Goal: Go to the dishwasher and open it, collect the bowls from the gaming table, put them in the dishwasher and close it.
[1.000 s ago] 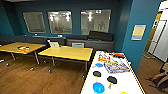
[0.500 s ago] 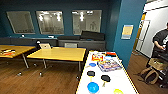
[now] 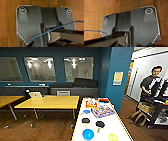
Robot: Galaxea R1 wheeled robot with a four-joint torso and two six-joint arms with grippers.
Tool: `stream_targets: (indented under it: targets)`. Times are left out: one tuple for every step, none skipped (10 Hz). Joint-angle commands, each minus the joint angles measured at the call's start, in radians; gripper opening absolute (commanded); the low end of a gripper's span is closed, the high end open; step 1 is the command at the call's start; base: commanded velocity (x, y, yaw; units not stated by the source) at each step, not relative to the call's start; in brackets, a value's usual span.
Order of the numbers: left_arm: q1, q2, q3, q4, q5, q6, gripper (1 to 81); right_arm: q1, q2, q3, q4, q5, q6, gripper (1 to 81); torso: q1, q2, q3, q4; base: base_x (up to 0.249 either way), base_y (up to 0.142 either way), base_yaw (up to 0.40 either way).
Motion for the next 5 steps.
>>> stream_targets:
  targets:
    - [-0.044, 0.003, 0.003, -0.005, 0.05, -0.004, 81.1, 0.048, -0.01, 0.006, -0.01, -0.044, -0.001, 81.1, 0.001, 0.0, 0.0, 0.0, 0.0, -0.102, 0.0]
    - [-0.043, 0.004, 0.003, -0.003, 0.051, -0.004, 81.1, 0.048, -0.008, 0.006, -0.009, -0.044, -0.001, 81.1, 0.001, 0.0, 0.0, 0.0, 0.0, -0.087, 0.0]
    - [-0.042, 0.004, 0.003, -0.005, 0.051, -0.004, 81.1, 0.05, -0.008, 0.006, -0.01, -0.044, -0.001, 81.1, 0.001, 0.0, 0.0, 0.0, 0.0, 0.0, 0.0]
    - [-0.041, 0.007, 0.003, -0.005, 0.047, -0.004, 81.1, 0.05, -0.007, 0.006, -0.01, -0.044, -0.001, 81.1, 0.001, 0.0, 0.0, 0.0, 0.0, 0.0, 0.0]
    - [-0.041, 0.007, 0.003, -0.005, 0.047, -0.004, 81.1, 0.048, -0.005, 0.005, -0.012, -0.044, -0.002, 81.1, 0.001, 0.0, 0.0, 0.0, 0.0, 0.0, 0.0]
